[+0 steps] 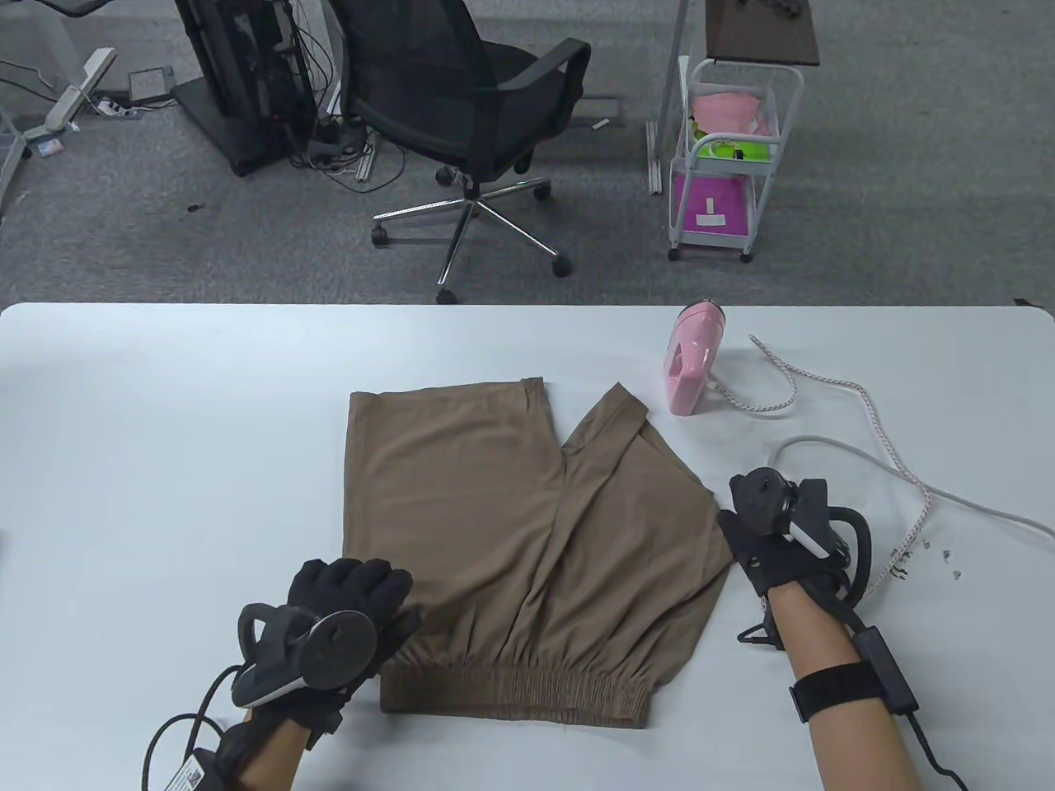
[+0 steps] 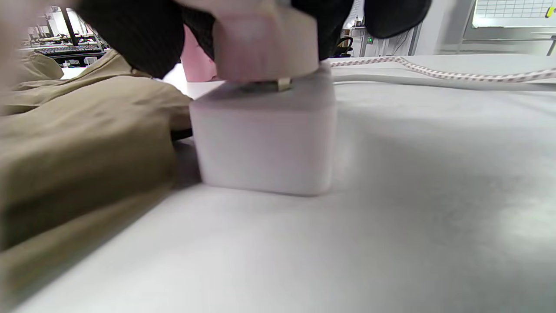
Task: Iron shorts with electric iron on table
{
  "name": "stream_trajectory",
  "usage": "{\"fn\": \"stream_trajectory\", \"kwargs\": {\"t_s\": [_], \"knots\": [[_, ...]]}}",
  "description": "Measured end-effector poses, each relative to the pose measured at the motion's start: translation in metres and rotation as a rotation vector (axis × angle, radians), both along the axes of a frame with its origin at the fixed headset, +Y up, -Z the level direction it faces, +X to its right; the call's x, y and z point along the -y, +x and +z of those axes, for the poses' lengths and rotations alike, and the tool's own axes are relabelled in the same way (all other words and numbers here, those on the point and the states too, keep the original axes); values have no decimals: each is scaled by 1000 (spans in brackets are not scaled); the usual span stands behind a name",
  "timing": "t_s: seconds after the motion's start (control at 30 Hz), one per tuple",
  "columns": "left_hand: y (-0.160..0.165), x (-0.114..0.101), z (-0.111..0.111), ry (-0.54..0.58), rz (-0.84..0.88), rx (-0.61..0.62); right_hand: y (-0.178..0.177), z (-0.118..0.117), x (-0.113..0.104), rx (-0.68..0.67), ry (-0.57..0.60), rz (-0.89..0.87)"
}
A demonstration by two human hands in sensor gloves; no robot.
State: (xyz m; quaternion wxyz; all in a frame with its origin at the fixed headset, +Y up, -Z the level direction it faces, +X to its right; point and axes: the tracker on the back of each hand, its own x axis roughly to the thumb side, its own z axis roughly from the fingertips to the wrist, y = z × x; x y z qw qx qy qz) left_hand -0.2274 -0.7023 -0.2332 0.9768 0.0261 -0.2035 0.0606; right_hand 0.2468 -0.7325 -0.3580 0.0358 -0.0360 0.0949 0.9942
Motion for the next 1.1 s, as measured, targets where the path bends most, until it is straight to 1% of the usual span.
{"fn": "stream_trajectory", "kwargs": {"t_s": [0.13, 0.33, 0.4, 0.47, 0.53, 0.6, 0.83, 1.0, 1.1], "knots": [[0, 0, 0, -7, -1, -2, 0, -5, -3, 27, -39, 6], [0, 0, 0, 4, 3, -1, 11, -11, -6, 111, -53, -83], [-1, 0, 0, 2, 9, 0, 16, -13, -7, 155, -66, -133], [-1, 0, 0, -7, 21, 5, 21, -16, -7, 217, -94, -227], [0, 0, 0, -7, 15, 7, 26, -19, -8, 244, -109, -260], [1, 1, 0, -8, 11, 9, 29, -20, -8, 258, -121, -286], [4, 1, 0, -13, 16, 27, 28, -22, -9, 259, -114, -253], [5, 2, 1, -17, 13, 30, 30, -23, -9, 289, -122, -282], [7, 2, 0, -31, 33, 35, 28, -21, -10, 276, -116, -269]]}}
